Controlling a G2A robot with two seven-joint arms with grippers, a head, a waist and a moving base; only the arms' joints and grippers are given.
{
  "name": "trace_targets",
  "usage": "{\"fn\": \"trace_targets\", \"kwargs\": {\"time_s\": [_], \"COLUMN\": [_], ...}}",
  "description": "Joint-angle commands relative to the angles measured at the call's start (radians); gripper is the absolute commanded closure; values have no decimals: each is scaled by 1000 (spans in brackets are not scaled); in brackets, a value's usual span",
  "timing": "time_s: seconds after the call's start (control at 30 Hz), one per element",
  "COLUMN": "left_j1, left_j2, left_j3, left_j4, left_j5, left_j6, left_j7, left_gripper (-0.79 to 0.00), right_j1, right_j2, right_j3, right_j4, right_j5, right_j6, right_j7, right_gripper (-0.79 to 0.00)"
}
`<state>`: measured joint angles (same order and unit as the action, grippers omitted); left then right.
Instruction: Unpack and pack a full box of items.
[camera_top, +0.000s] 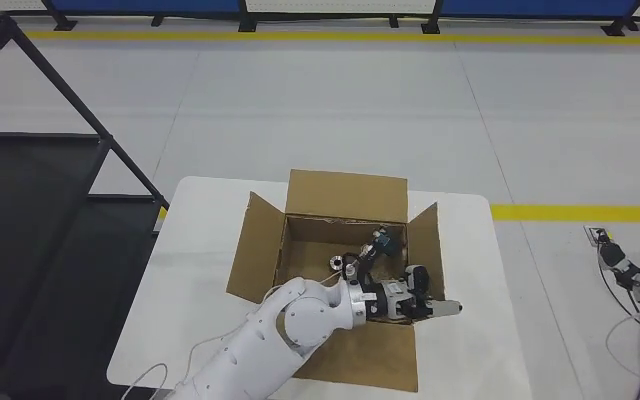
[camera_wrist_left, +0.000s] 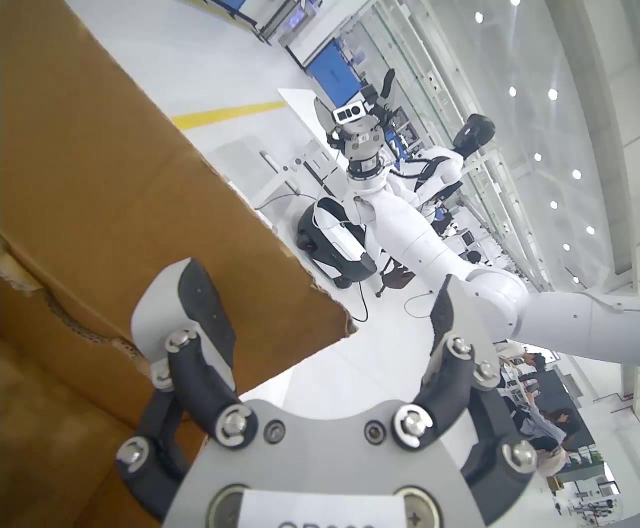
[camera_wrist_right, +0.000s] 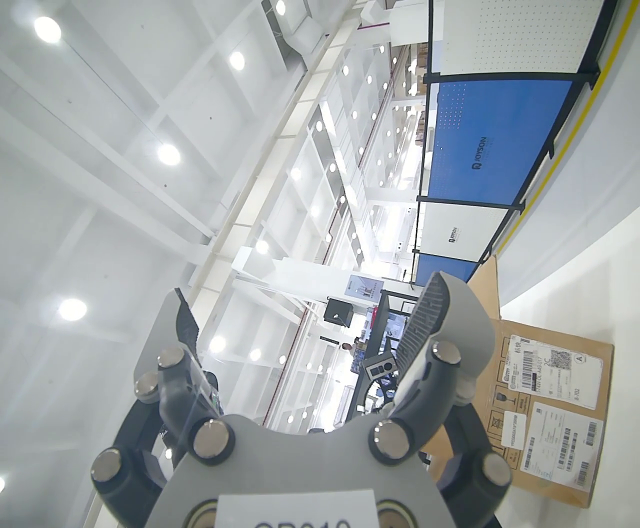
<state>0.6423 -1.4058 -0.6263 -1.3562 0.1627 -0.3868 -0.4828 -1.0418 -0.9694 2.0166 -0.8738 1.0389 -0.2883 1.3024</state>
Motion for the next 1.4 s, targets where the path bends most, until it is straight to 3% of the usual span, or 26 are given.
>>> {"fn": "trace_targets", "kwargs": {"time_s": [0.0, 0.17, 0.43, 0.73, 0.9, 1.03, 1.13, 1.2, 1.37], "left_j1": [-37, -120, -215, -266, -280, -253, -167, -62, 306], "left_j2": [-22, -80, -175, -268, -282, -242, -179, -129, -26], "left_j3": [30, 92, 160, 198, 163, 75, -41, -145, -439], "left_j4": [37, 139, 329, 500, 499, 377, 184, 2, -503], "left_j5": [-21, -81, -170, -218, -209, -153, -52, 29, 200], "left_j6": [27, 121, 165, 141, 60, -9, -12, 15, 100], "left_j7": [-17, -77, -128, -128, -73, -16, 23, 17, -72], "left_gripper": [-785, -785, -785, -785, -785, -785, -785, -785, -785], "right_j1": [-7, -8, 32, 87, 121, 143, 143, 137, 75], "right_j2": [2, 10, 32, 48, 51, 45, 38, 30, 1], "right_j3": [10, 32, 55, 49, 40, 34, 30, 23, -32], "right_j4": [2, 34, 128, 205, 234, 222, 173, 120, -115], "right_j5": [7, 7, -25, -46, -36, 2, 39, 62, 89], "right_j6": [4, 7, 18, 17, 43, 31, 16, -6, -104], "right_j7": [-11, -16, 12, 40, 27, 5, 1, -14, -82], "right_gripper": [-785, -785, -785, -785, -785, -785, -785, -785, -785]}}
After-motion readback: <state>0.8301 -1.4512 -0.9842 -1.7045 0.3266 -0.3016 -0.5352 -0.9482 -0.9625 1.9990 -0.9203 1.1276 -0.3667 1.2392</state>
